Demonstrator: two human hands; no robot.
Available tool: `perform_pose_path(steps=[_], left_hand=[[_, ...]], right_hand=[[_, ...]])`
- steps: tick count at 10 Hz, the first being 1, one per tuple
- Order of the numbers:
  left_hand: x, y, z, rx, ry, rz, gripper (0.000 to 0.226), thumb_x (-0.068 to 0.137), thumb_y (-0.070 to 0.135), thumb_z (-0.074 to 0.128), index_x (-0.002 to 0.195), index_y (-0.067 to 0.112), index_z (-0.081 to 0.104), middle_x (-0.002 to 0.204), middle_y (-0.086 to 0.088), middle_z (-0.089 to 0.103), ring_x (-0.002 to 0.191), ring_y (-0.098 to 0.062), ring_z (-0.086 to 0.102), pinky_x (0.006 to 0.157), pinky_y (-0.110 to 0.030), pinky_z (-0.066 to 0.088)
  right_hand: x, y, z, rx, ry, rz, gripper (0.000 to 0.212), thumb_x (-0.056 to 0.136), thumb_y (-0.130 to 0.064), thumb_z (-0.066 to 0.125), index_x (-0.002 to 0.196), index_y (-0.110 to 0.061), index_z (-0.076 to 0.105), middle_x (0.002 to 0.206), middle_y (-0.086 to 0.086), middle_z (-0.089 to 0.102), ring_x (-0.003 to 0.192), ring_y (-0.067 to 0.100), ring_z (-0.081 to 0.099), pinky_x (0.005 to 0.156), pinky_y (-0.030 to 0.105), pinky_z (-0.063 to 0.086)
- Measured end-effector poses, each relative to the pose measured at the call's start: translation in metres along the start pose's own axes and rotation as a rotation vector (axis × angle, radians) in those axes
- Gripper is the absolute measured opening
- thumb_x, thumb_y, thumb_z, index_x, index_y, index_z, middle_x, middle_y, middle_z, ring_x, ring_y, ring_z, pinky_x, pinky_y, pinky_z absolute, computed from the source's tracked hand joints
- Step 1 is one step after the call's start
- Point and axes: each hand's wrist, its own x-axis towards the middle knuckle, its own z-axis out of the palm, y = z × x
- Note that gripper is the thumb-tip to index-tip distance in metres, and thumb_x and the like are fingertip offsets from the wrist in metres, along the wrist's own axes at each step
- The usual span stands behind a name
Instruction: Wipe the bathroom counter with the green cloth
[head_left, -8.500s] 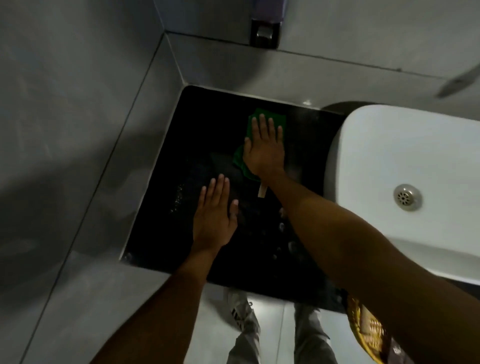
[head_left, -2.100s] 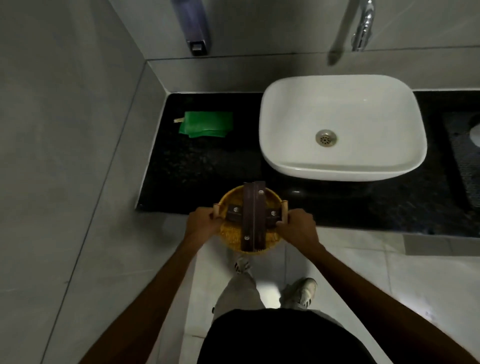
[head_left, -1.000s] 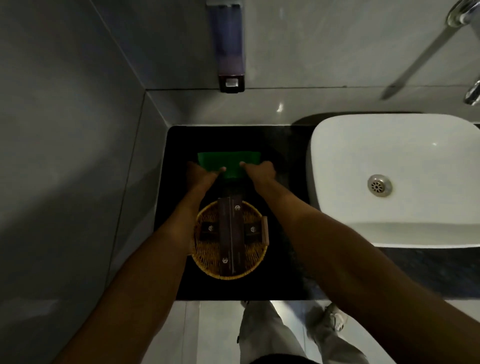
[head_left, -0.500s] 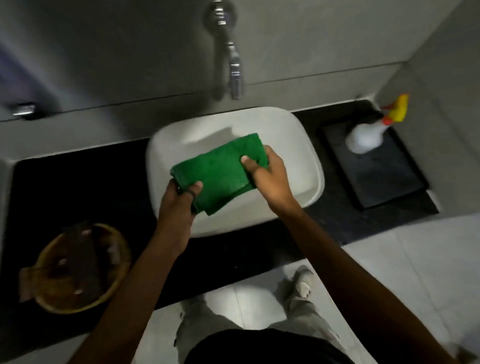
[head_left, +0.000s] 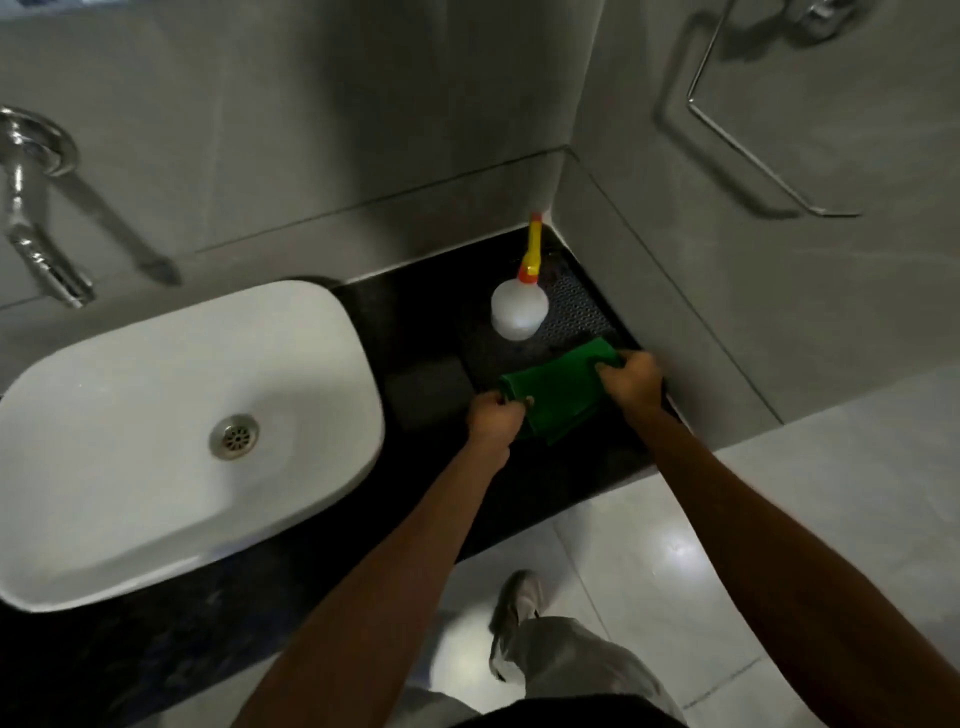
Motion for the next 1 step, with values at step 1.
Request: perform_pose_path(steps=[1], left_hand=[[0.0190,-0.0001,0.0241,0.200,0.054,0.006,0.036,0.106,0.017,0.053,0.071,0.010,0.050,0.074,-0.011,0.046,0.067,-0.029,0.045,0.074,-0.034,0.035]], right_hand=[[0.0207,0.0105,-0.0016,-0.153,-0.083,-0.007,0.039,0.092,-0.019,0.067,0.119,0.010,0.066,0.118,0.033,0.067,0.114,0.046,0.064,0.092,0.046,0.052]])
